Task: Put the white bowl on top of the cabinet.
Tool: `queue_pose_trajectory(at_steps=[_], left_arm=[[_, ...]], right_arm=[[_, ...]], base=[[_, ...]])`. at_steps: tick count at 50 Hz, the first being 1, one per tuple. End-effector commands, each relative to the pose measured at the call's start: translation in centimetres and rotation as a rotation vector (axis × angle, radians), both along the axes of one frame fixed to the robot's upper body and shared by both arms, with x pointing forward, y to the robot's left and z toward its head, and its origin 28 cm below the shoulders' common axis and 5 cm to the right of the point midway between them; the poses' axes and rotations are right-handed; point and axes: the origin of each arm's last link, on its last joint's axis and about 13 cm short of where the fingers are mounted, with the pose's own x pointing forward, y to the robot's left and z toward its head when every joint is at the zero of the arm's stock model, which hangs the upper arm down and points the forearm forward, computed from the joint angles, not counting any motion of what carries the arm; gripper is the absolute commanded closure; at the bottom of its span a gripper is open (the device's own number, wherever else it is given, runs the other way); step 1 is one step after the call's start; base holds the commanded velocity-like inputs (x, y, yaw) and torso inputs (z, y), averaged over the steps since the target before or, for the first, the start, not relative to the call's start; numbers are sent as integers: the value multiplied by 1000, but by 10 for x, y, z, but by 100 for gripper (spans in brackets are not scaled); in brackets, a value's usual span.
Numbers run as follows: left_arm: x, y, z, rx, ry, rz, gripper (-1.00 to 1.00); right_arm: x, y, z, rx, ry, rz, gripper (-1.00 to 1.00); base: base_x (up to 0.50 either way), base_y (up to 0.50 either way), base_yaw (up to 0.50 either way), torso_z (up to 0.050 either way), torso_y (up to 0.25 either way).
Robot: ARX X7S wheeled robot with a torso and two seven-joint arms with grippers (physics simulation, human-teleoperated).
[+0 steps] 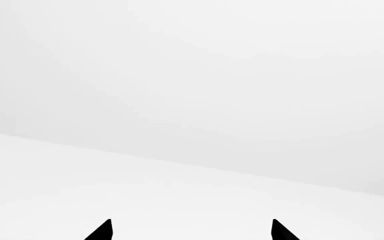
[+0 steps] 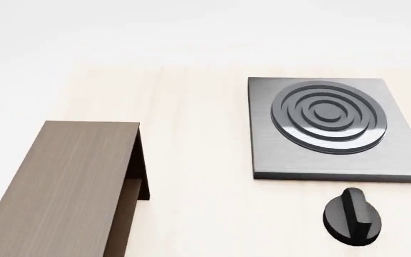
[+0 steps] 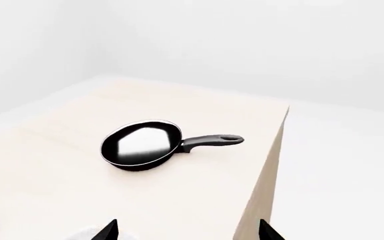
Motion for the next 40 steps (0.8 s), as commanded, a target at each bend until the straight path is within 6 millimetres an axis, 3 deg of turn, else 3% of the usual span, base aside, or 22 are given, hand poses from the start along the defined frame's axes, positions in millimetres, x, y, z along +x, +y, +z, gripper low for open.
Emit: queue_pose_trajectory(at_steps=[1, 19, 40], left_arm=[[0, 0, 0, 0, 0, 0, -100], [1, 0, -1, -3, 2, -2, -100], [3, -1, -2, -2, 9, -5, -100]], right_arm=[[-1, -4, -2, 35, 7, -8, -100], [26, 2, 8, 146, 74, 97, -100], [36, -7, 5, 214, 76, 90, -100]], base=[[0, 0, 0, 0, 0], [0, 0, 0, 0, 0], [0, 0, 0, 0, 0]])
